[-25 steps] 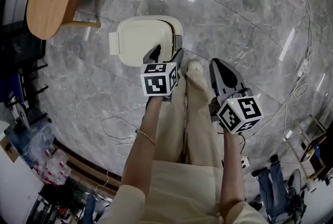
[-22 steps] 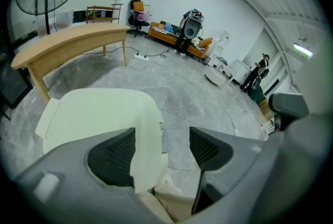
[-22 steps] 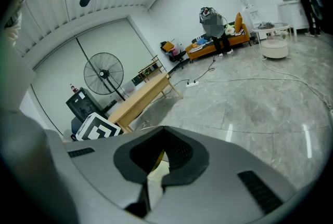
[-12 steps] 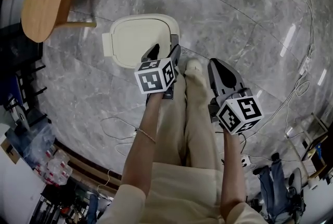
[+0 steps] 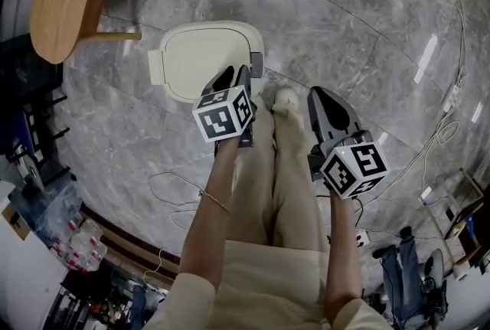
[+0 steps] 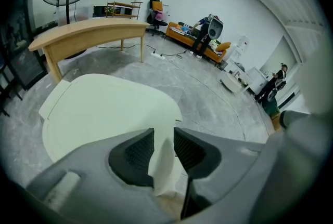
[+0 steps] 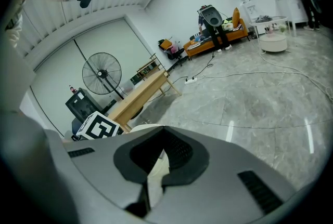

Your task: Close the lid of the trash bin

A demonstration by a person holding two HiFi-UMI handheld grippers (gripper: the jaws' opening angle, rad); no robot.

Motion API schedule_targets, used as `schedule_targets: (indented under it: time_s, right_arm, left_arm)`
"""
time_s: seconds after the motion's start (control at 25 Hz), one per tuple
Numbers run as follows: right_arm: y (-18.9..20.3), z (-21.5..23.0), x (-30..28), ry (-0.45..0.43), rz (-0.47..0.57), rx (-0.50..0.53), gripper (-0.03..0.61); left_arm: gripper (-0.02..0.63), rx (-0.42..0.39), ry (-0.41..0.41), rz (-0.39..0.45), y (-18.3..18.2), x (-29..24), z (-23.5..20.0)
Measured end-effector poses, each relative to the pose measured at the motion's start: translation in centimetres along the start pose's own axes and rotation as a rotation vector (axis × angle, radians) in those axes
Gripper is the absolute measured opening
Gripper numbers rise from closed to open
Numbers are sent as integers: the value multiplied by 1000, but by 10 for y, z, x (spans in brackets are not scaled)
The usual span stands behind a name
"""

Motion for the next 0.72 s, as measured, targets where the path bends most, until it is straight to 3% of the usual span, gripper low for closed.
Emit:
schedule_targets:
  time_s: [0.24,0.52,0.72]
  right_arm:
    - [3,-2,-6,-13,-11,1,5]
    - [1,0,-11,-14,-9,2,5]
    - [-2,6,-11,-9,-3,-1,5]
  left_arm:
    - [43,-100,-75,-37,3,-1,-6]
    - [29,-205,-137,-82,6,-6,-5]
    - [28,-219,-168,-80,5,-8,-3]
Point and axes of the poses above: the fingertips, and each gripper's own axes: x backward along the fingers, z to its right, y out of its underside, the point moved 3 cm from there along x, backward along the fingers, and after that the axes turned 15 degrees about -x, right-handed, at the moved point
